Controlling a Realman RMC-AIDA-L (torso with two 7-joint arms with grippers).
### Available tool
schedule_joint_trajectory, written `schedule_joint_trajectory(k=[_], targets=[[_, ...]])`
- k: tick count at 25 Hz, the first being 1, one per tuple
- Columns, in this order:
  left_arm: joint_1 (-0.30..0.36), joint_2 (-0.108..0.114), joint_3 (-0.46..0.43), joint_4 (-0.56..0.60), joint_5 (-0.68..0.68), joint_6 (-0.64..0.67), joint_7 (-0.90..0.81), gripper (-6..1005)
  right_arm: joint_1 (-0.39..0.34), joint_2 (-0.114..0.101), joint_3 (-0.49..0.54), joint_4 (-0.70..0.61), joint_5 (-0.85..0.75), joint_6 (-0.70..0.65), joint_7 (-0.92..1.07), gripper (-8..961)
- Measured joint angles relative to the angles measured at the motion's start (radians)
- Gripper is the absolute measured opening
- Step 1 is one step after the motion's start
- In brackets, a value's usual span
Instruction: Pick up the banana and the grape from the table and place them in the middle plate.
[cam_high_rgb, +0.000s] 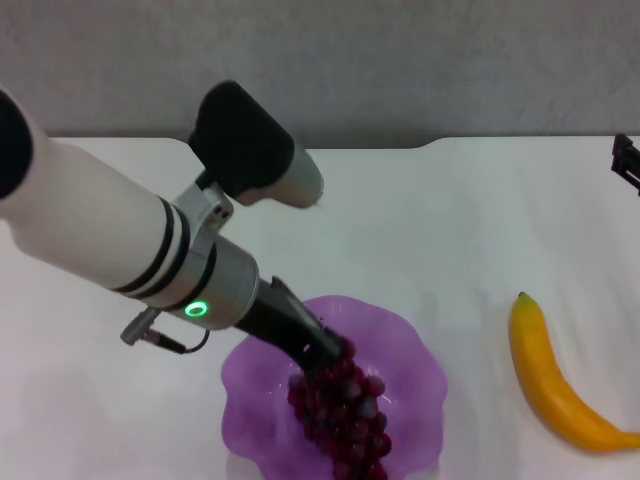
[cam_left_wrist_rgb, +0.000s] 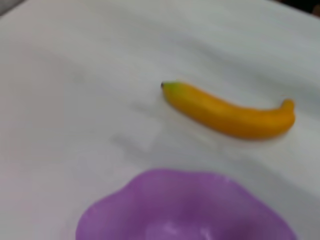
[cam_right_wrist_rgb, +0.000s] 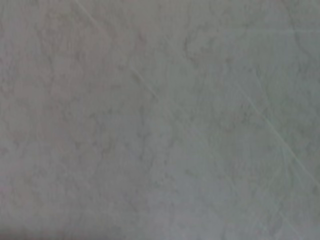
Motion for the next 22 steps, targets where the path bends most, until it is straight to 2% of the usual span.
schedule_joint_trajectory(k=[8, 14, 22], targets=[[-0.008, -0.001, 0.074, 0.035, 0.087, 0.020, 0.008, 63, 0.003, -0.001, 0.000, 0.004, -0.001, 0.000, 0.000, 754], [-0.003, -0.002, 0.084, 0.036, 0.108, 0.055, 0.009, 65, 0.004, -0.001, 0.000, 0.005, -0.001, 0.000, 0.000, 754], [0.035, -0.001, 0.084, -0.062, 0.109, 0.103, 0.003, 363, 0.003, -0.001, 0.000, 0.006, -0.001, 0.000, 0.000, 755]])
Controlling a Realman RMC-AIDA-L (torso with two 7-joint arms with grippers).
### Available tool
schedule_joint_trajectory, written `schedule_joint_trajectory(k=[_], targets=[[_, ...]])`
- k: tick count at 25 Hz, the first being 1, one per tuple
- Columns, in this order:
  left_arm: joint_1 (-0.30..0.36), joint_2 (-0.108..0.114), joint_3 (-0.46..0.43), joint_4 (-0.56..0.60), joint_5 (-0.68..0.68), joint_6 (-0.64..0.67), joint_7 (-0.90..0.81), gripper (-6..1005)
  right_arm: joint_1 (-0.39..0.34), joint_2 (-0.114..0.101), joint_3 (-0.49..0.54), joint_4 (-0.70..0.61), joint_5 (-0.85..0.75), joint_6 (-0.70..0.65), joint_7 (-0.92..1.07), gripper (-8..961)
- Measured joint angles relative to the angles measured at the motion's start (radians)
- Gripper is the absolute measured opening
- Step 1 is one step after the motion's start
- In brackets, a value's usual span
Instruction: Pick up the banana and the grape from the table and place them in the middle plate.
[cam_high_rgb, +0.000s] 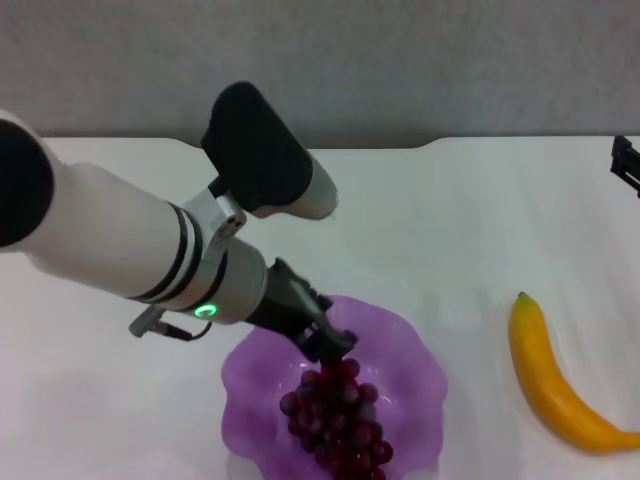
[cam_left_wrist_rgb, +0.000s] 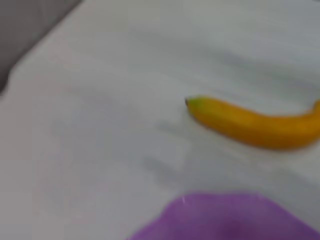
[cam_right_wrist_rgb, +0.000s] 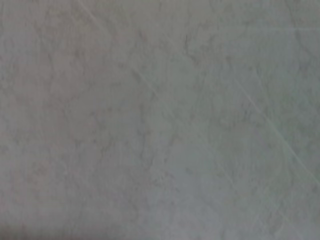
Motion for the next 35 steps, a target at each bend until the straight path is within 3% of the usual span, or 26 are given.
schedule_joint_trajectory(k=[7, 16, 22, 28, 32, 35], targets=[[0.109, 0.003, -0.006, -0.158, 0.021, 0.156, 0.025, 582, 0.000, 0.000, 0.000, 0.000, 0.000, 0.000, 0.000, 755], [0.318, 0.003, -0.005, -0.191, 0.028, 0.691, 0.156, 870, 0.000, 0.000, -0.002, 0.000, 0.001, 0.000, 0.000, 755], [0.395, 0.003, 0.022, -0.107, 0.036, 1.077, 0.293, 865, 0.002, 0.000, -0.005, 0.001, 0.000, 0.000, 0.000, 755], [0.400, 0.003, 0.085, 0.070, 0.037, 1.522, 0.466, 865, 0.011, 0.000, -0.014, 0.004, 0.000, 0.000, 0.000, 755], [0.386, 0.004, 0.119, 0.189, 0.035, 1.833, 0.423, 865, 0.021, 0.000, -0.024, 0.008, 0.000, 0.000, 0.000, 754], [0.382, 0.009, 0.136, 0.258, 0.038, 2.002, 0.256, 865, 0.027, 0.002, -0.030, 0.020, 0.003, -0.006, 0.000, 754]])
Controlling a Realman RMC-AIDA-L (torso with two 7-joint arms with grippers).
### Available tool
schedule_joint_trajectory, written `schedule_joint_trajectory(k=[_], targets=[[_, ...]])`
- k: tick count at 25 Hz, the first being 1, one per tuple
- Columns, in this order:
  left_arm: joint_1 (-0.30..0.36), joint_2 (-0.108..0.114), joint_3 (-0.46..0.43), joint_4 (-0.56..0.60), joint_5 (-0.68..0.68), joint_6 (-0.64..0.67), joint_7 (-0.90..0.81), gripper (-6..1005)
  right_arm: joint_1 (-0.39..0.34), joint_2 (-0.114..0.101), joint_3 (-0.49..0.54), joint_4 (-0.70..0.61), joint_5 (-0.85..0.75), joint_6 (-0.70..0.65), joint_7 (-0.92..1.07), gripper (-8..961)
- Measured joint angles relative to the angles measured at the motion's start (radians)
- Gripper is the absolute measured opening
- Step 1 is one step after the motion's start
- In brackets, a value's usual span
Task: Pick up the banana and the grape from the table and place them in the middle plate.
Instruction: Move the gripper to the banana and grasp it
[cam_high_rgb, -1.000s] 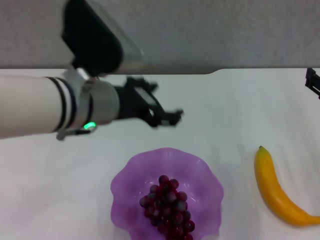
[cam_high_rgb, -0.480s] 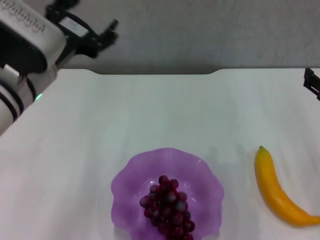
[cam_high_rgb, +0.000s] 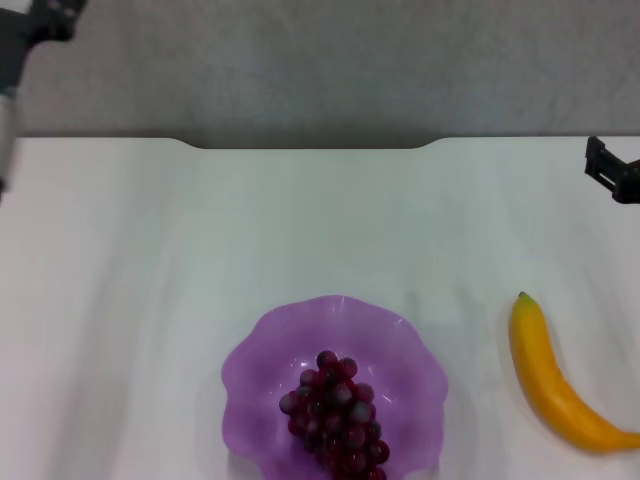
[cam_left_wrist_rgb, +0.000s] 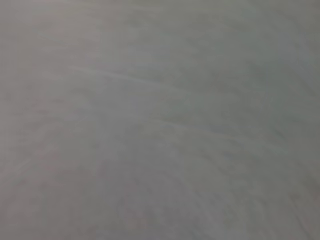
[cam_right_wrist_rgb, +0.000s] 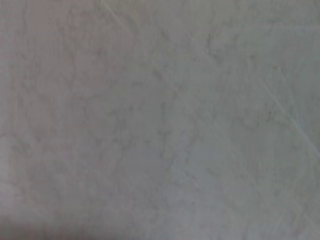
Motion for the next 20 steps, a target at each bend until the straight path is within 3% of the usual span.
schedule_joint_trajectory(k=[2, 4, 8, 10, 13, 20], targets=[[0.002, 0.012, -0.001, 0.019, 0.017, 0.037, -0.173, 865, 0.001, 0.001, -0.003, 0.004, 0.001, -0.005, 0.001, 754], [0.009, 0.042, -0.007, 0.024, 0.064, 0.036, -0.355, 865, 0.001, 0.002, -0.007, 0.008, 0.002, -0.013, 0.005, 754], [0.022, 0.138, -0.018, 0.036, 0.233, 0.022, -0.761, 866, -0.016, 0.004, -0.016, 0.020, 0.005, -0.101, 0.035, 754], [0.023, 0.173, -0.034, 0.040, 0.301, -0.015, -0.894, 866, -0.024, 0.004, -0.025, 0.041, 0.005, -0.157, 0.055, 754], [0.029, 0.184, -0.077, 0.028, 0.367, -0.118, -0.970, 866, -0.019, 0.003, -0.031, 0.075, 0.005, -0.175, 0.089, 754], [0.095, 0.166, -0.120, -0.093, 0.391, -0.261, -0.924, 866, 0.071, 0.001, 0.002, 0.148, 0.006, 0.007, 0.146, 754]])
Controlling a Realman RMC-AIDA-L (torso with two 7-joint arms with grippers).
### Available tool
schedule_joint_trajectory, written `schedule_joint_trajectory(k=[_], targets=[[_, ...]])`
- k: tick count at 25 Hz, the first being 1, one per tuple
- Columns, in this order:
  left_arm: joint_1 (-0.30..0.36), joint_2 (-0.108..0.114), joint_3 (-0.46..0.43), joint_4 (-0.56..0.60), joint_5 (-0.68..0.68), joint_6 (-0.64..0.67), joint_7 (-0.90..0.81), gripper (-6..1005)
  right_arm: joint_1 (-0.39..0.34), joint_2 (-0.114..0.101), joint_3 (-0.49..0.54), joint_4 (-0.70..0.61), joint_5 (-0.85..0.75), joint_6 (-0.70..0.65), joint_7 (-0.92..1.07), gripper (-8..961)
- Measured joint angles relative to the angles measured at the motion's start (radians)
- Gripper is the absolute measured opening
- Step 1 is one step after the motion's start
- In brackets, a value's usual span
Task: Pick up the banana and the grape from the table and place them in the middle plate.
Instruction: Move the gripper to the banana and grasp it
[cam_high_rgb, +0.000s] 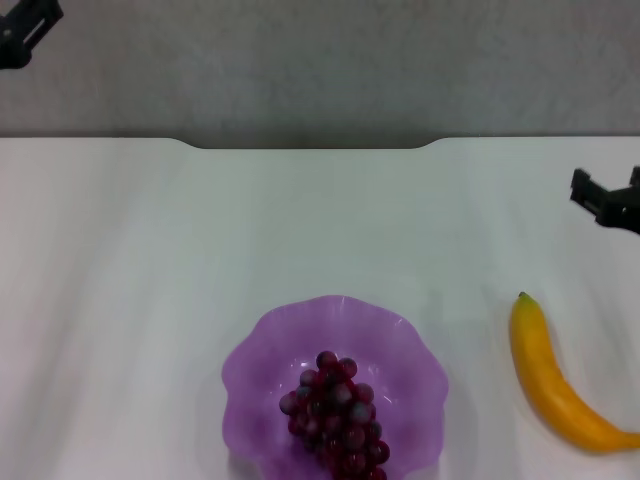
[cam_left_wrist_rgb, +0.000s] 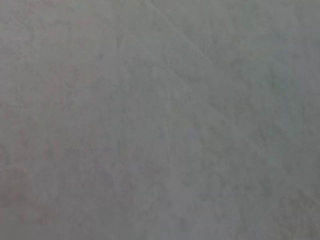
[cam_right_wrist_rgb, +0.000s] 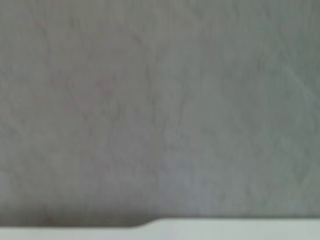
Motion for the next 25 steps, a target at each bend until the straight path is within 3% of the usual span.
schedule_joint_trajectory(k=[8, 14, 19, 25], targets=[[0.019, -0.037, -0.016, -0.058, 0.001, -0.079, 0.100, 865, 0.081, 0.001, -0.024, 0.052, 0.000, 0.103, 0.031, 754], [0.034, -0.062, -0.033, -0.093, 0.001, -0.121, 0.175, 865, 0.115, 0.001, -0.041, 0.037, 0.000, 0.257, 0.062, 754], [0.041, -0.066, -0.039, -0.101, 0.000, -0.133, 0.183, 865, 0.128, 0.000, -0.043, -0.029, 0.000, 0.455, 0.072, 755], [0.047, -0.065, -0.049, -0.106, 0.000, -0.137, 0.186, 866, 0.151, 0.000, -0.060, -0.027, 0.035, 0.544, 0.078, 755]])
